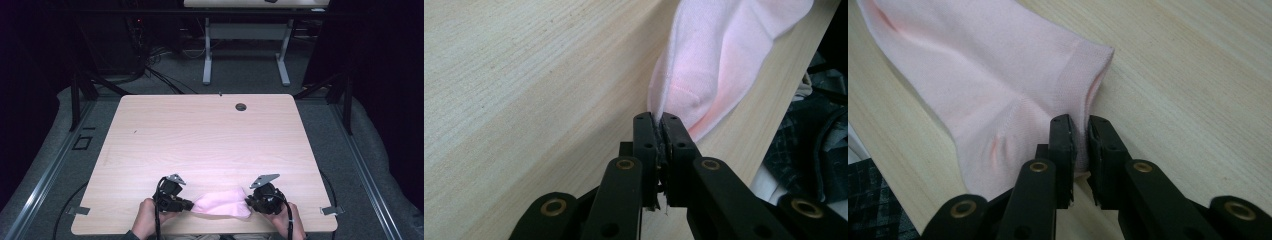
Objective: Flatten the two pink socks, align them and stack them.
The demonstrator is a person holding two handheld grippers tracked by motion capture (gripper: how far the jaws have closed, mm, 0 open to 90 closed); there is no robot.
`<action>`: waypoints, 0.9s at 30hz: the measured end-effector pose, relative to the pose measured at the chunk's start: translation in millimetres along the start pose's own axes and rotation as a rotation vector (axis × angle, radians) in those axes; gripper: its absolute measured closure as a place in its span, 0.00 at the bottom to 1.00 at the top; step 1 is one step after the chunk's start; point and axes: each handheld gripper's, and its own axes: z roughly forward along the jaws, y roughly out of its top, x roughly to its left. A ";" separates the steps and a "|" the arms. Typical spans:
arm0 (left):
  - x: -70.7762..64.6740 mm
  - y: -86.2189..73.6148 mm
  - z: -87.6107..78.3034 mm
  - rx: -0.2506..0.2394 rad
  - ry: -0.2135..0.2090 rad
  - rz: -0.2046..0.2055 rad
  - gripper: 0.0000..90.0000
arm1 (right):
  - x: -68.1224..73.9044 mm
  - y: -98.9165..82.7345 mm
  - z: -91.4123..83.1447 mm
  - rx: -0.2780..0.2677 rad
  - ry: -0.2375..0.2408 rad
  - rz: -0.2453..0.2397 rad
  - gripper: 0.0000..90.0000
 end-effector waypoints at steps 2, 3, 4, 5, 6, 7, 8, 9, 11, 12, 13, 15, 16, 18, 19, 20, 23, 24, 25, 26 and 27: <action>-0.7 0.4 -2.2 -0.014 0.009 0.004 0.85 | -0.3 0.3 -0.1 0.001 -0.004 -0.001 0.89; -1.4 0.4 -4.4 -0.028 0.019 0.009 0.80 | 0.1 0.6 -0.2 -0.003 -0.009 -0.003 0.86; -2.9 0.4 -8.3 -0.052 0.041 0.013 0.72 | 0.1 0.8 -0.6 -0.008 -0.013 -0.001 0.83; -4.0 0.0 -12.8 -0.075 0.044 0.017 0.62 | -0.3 1.1 -2.0 -0.008 -0.015 -0.003 0.77; -5.0 -0.6 -17.5 -0.095 0.054 0.021 0.55 | -0.7 0.7 -3.6 -0.028 -0.014 -0.004 0.69; -6.3 -1.3 -21.7 -0.114 0.090 0.029 0.47 | -1.1 0.7 -6.3 -0.043 -0.015 0.004 0.62; -7.2 -2.0 -25.5 -0.126 0.119 0.036 0.40 | -2.2 0.7 -8.8 -0.057 -0.016 0.007 0.57; -7.2 -2.7 -28.9 -0.132 0.143 0.043 0.34 | -2.9 0.6 -10.8 -0.078 -0.021 0.012 0.50; -6.2 -4.8 -35.1 -0.143 0.197 0.050 0.23 | -4.8 0.2 -16.7 -0.114 -0.035 0.027 0.36; -4.4 -6.8 -38.7 -0.151 0.223 0.050 0.19 | -5.9 -0.2 -19.9 -0.127 -0.049 0.033 0.29; -2.7 -8.8 -41.6 -0.166 0.240 0.042 0.16 | -7.7 -0.9 -24.0 -0.142 -0.066 0.041 0.22; 1.5 -13.6 -48.4 -0.183 0.284 0.037 0.14 | -11.8 -3.1 -29.7 -0.172 -0.087 0.050 0.16; 3.4 -15.8 -50.1 -0.194 0.308 0.037 0.10 | -15.2 -5.1 -33.8 -0.186 -0.099 0.068 0.12; 8.9 -23.4 -55.6 -0.207 0.354 0.023 0.06 | -19.9 -8.1 -38.6 -0.189 -0.116 0.093 0.02; 11.2 -26.1 -56.3 -0.206 0.375 0.018 0.04 | -23.5 -11.1 -40.9 -0.195 -0.132 0.105 0.00; 14.5 -30.0 -57.1 -0.209 0.394 0.011 0.01 | -25.0 -13.3 -42.7 -0.203 -0.142 0.117 0.00; 25.2 -42.8 -58.7 -0.216 0.433 -0.024 0.00 | -34.5 -23.7 -48.5 -0.216 -0.164 0.147 0.00; 29.2 -47.2 -58.9 -0.229 0.447 -0.037 0.00 | -37.8 -27.5 -50.8 -0.213 -0.174 0.153 0.00; 34.5 -52.2 -59.3 -0.234 0.456 -0.059 0.00 | -41.0 -31.5 -51.5 -0.219 -0.182 0.165 0.00; 37.4 -55.2 -59.5 -0.236 0.468 -0.070 0.00 | -44.9 -36.2 -52.7 -0.213 -0.196 0.179 0.00; 42.3 -59.8 -60.3 -0.236 0.487 -0.083 0.00 | -47.6 -39.2 -53.6 -0.213 -0.206 0.179 0.00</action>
